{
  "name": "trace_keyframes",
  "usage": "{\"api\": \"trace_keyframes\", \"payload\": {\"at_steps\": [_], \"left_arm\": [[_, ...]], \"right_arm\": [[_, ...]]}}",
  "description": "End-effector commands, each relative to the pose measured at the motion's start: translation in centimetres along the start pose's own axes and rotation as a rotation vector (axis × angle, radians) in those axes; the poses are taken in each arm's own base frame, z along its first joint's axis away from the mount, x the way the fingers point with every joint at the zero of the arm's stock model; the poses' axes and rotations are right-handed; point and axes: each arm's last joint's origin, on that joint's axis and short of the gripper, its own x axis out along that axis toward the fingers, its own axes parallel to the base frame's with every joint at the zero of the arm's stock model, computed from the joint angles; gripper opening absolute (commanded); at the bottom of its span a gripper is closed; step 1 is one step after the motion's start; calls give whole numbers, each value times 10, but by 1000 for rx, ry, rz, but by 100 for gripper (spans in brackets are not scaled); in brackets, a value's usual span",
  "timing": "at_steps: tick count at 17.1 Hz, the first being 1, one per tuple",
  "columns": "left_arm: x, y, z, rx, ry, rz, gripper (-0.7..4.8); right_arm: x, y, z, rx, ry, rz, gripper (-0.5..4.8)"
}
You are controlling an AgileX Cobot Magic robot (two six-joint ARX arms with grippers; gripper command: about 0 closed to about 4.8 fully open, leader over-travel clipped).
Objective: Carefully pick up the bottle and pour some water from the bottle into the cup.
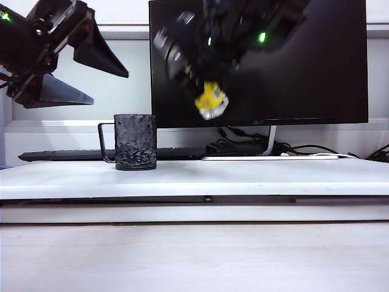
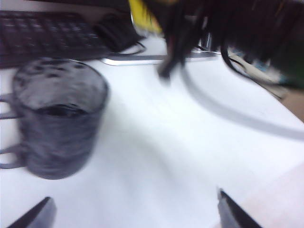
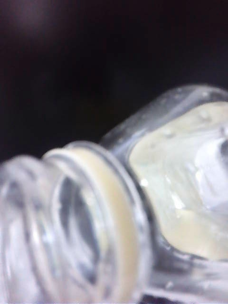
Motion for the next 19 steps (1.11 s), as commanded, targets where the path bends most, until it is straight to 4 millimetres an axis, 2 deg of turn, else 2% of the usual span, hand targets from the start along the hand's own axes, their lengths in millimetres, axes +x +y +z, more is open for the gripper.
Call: {"api": "trace_keyframes", "payload": {"at_steps": [1,5,7,8,9,11,12,14,16,19], "left_arm": [[0,-2,2,-41,-2,-41,479],[-10,-9,15,-20,-93,-81,479],[-18,-14,23,6,-148,-96,479],[-23,-18,27,17,-172,-101,479],[-27,-20,29,24,-189,-105,479],[-32,-23,33,37,-215,-112,479],[-33,-23,34,39,-220,-113,479],[-33,-23,33,38,-217,-112,479],[-33,-23,33,38,-217,-112,479],[-33,-23,33,42,-217,-112,479]], "right_arm": [[-8,-20,15,194,17,-89,214],[-40,-78,47,324,20,-157,214],[-61,-113,53,389,60,-180,214],[-76,-138,50,448,114,-199,214],[-85,-155,47,504,144,-207,214],[-93,-177,35,570,180,-166,209],[-92,-179,29,565,206,-151,210],[-90,-166,14,573,222,-105,209],[-89,-139,-21,665,268,-79,209],[-94,-109,-61,686,262,-78,210]]}}
